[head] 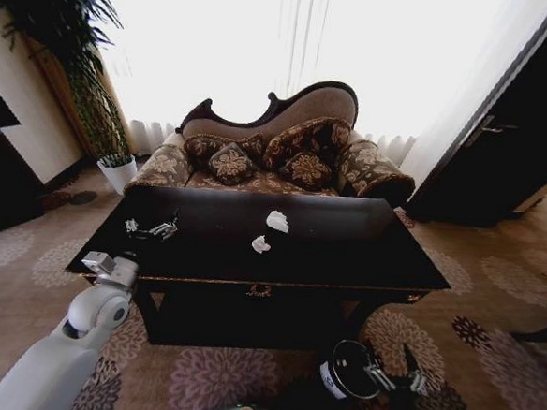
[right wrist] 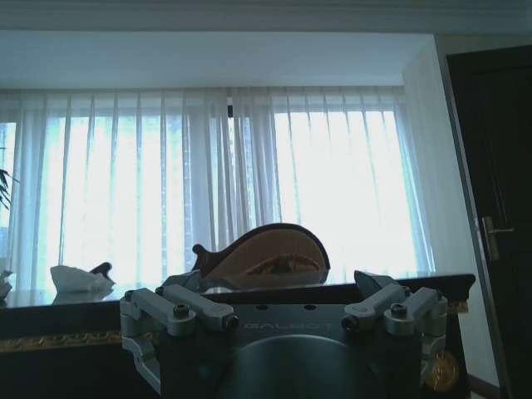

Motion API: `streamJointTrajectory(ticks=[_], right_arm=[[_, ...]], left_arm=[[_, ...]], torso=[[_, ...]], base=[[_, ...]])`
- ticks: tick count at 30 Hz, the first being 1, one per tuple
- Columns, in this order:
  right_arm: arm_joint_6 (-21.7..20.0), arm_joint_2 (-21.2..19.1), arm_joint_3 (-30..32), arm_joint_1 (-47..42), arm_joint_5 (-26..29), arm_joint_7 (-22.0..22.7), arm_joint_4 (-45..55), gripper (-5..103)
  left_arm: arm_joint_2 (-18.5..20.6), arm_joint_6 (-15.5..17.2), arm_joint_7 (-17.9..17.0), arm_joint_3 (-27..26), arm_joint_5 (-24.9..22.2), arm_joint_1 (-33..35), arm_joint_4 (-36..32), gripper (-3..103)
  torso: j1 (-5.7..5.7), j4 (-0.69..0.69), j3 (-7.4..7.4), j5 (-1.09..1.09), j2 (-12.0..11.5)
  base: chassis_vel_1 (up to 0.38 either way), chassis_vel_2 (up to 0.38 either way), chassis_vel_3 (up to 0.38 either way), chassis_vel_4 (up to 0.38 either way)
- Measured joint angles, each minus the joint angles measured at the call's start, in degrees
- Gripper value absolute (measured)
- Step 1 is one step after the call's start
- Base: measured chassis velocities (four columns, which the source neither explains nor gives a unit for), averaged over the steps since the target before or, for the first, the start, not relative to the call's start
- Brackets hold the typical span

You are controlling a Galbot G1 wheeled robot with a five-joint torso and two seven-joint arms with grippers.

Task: Move to the front of the table and place the trash on the table into the trash bin.

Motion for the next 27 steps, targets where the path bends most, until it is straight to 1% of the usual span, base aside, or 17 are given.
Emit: streamJointTrajectory(ticks=[2, 5, 6, 10, 12, 13, 15, 16, 17, 18, 19, 21, 22, 24, 25, 26, 27], right_arm=[[-0.2, -1.5, 1.2, 0.1, 0.2, 2.0, 3.3, 100], [-1.0, -2.5, 1.6, 0.3, 0.2, 2.9, 4.7, 100], [-2.5, -3.9, 1.8, 0.8, 0.2, 4.0, 6.4, 100], [-6.1, -6.5, 1.7, 2.3, 0.4, 6.4, 9.5, 100], [-10.6, -9.8, 1.3, 4.5, 0.4, 9.3, 12.7, 100], [-10.6, -9.8, 1.3, 4.5, 0.4, 9.3, 12.7, 100], [-14.4, -12.8, 0.8, 6.0, 0.2, 12.3, 14.6, 100], [-20.1, -17.3, 0.3, 7.2, 0.3, 16.3, 16.7, 100], [-21.9, -18.9, 0.1, 7.6, 0.6, 17.5, 17.2, 100], [-21.9, -18.9, 0.1, 7.6, 0.6, 17.5, 17.2, 100], [-25.7, -22.2, -0.6, 8.5, 1.7, 20.5, 18.3, 100], [-30.5, -26.7, -1.6, 10.4, 4.1, 24.4, 19.3, 100], [-30.5, -26.7, -1.6, 10.4, 4.1, 24.4, 19.3, 100], [-33.3, -29.7, -2.3, 11.9, 6.4, 26.4, 20.0, 100], [-36.4, -32.6, -3.0, 13.4, 8.8, 28.2, 20.6, 100], [-36.4, -32.6, -3.0, 13.4, 8.8, 28.2, 20.6, 100], [-38.2, -34.6, -3.5, 14.5, 10.4, 29.2, 20.9, 100]], left_arm=[[0.0, 0.0, 0.0, 0.0, 0.0, 0.0, 0.0, 100], [0.0, 0.0, 0.0, 0.0, 0.0, 0.0, 0.0, 100], [0.0, 0.0, 0.0, 0.0, 0.0, 0.0, 0.0, 100], [0.0, 0.0, 0.0, 0.0, 0.0, 0.0, 0.0, 100], [0.0, 0.0, 0.0, 0.0, 0.0, 0.0, 0.0, 100], [0.0, 0.0, 0.0, 0.0, 0.0, 0.0, 0.0, 100], [0.0, 0.0, 0.0, 0.0, 0.0, 0.0, 0.0, 100], [0.0, 0.0, 0.0, 0.0, 0.0, 0.0, 0.0, 100], [0.0, 0.0, 0.0, 0.0, 0.0, 0.0, 0.0, 100], [0.0, 0.0, 0.0, 0.0, 0.0, 0.0, 0.0, 100], [0.0, 0.0, 0.0, 0.0, 0.0, 0.0, 0.0, 100], [0.0, 0.0, 0.0, 0.0, 0.0, 0.0, 0.0, 100], [0.0, 0.0, 0.0, 0.0, 0.0, 0.0, 0.0, 100], [0.0, 0.0, 0.0, 0.0, 0.0, 0.0, 0.0, 100], [0.0, 0.0, 0.0, 0.0, 0.0, 0.0, 0.0, 100], [0.0, 0.0, 0.0, 0.0, 0.0, 0.0, 0.0, 100], [0.0, 0.0, 0.0, 0.0, 0.0, 0.0, 0.0, 100]], torso=[[0.0, 0.0, 0.0, -0.01, 0.0], [0.0, 0.0, 0.0, 0.0, 0.0], [0.0, 0.0, 0.0, 0.0, 0.0], [0.0, 0.0, 0.0, 0.0, 0.0], [0.0, 0.0, 0.0, 0.01, 0.0], [0.0, 0.0, 0.0, 0.01, 0.0], [0.0, 0.01, 0.0, 0.0, 0.0], [0.0, 0.01, 0.0, 0.0, 0.0], [0.0, 0.01, 0.0, 0.0, 0.0], [0.0, 0.01, 0.0, 0.0, 0.0], [0.0, 0.01, 0.01, 0.0, 0.0], [0.0, 0.0, 0.01, 0.02, 0.0], [0.0, 0.0, 0.01, 0.02, 0.0], [0.0, 0.01, 0.01, 0.01, 0.0], [0.0, 0.01, 0.01, 0.0, 0.0], [0.0, 0.01, 0.01, 0.0, 0.0], [0.0, 0.0, 0.01, 0.01, 0.0]], base=[[0.0, 0.0, 0.0, 0.0], [0.0, 0.0, 0.0, 0.0], [0.0, 0.0, 0.0, 0.0], [0.0, 0.0, 0.0, 0.0], [0.0, 0.0, 0.0, 0.0], [0.0, 0.0, 0.0, 0.0], [0.0, 0.0, 0.0, 0.0], [0.0, 0.0, 0.0, 0.0], [0.0, 0.0, 0.0, 0.0], [0.0, 0.0, 0.0, 0.0], [0.0, 0.0, 0.0, 0.0], [0.0, 0.0, 0.0, 0.0], [0.0, 0.0, 0.0, 0.0], [0.0, 0.0, 0.0, 0.0], [0.0, 0.0, 0.0, 0.0], [0.0, 0.0, 0.0, 0.0], [0.0, 0.0, 0.0, 0.0]])
